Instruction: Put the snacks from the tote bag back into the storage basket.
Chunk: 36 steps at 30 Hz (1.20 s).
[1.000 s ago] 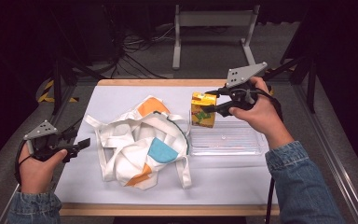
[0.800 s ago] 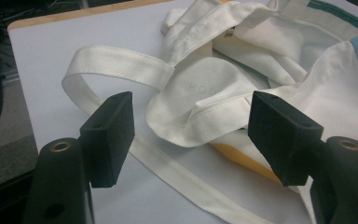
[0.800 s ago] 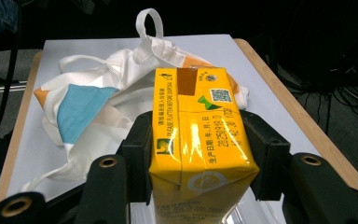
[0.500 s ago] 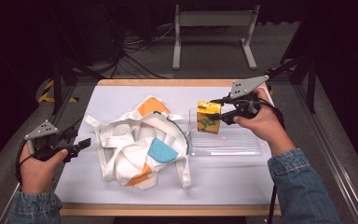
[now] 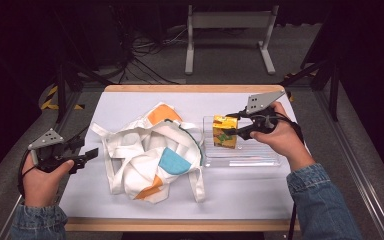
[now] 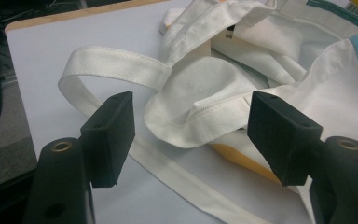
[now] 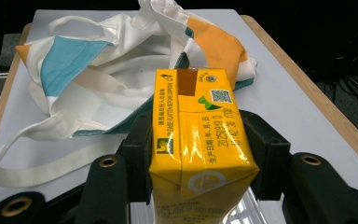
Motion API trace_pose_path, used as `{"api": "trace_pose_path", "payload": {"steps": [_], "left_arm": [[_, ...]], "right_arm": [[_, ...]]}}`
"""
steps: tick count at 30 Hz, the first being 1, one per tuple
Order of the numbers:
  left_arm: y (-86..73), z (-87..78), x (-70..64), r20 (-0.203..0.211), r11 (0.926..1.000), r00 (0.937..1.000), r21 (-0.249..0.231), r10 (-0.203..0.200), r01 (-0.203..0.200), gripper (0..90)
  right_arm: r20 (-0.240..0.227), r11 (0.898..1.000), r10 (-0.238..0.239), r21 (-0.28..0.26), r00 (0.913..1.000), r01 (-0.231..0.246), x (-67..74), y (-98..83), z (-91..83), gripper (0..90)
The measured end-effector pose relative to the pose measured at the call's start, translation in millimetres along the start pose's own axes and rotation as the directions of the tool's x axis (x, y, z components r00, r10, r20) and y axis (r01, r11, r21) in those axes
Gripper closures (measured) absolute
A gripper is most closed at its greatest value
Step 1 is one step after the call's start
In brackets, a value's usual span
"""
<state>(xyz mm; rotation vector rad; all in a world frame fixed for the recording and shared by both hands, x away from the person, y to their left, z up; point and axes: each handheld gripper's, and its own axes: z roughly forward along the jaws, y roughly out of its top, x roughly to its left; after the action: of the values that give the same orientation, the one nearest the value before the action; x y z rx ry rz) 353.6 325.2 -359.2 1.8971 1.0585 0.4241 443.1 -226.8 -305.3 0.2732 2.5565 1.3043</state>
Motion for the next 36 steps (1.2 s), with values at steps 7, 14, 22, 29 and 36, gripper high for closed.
{"api": "trace_pose_path", "payload": {"steps": [7, 14, 22, 29, 36], "left_arm": [[-0.9, -0.4, 0.5, -0.001, 1.0000, 1.0000, -0.003, -0.002, 0.002, 33.2], [-6.4, -5.9, 0.6, -0.016, 0.9999, 0.9998, 0.005, -0.010, 0.010, 33.2], [-9.2, -10.8, 1.9, -0.028, 0.9997, 0.9994, -0.005, -0.023, 0.023, 33.2], [-6.0, -5.1, 0.9, -0.017, 0.9999, 0.9998, 0.000, -0.012, 0.012, 33.2], [-3.4, -0.9, 0.7, -0.006, 1.0000, 1.0000, 0.004, -0.004, 0.004, 33.2]], "right_arm": [[-0.032, 0.999, -0.024, 0.020, 0.9992, 0.025, -2.3, -6.3, 7.5, 51.3], [-0.064, 0.999, -0.020, 0.033, 0.9977, 0.022, -4.2, -11.6, 15.4, 51.3], [-0.098, 0.999, -0.013, 0.034, 0.9951, 0.016, -4.2, -20.6, 26.9, 51.3], [-0.101, 1.000, 0.010, 0.029, 0.9948, -0.007, -3.6, -30.9, 30.1, 51.3], [-0.115, 1.000, 0.011, 0.028, 0.9933, -0.007, -2.1, -34.1, 35.6, 51.3]]}}
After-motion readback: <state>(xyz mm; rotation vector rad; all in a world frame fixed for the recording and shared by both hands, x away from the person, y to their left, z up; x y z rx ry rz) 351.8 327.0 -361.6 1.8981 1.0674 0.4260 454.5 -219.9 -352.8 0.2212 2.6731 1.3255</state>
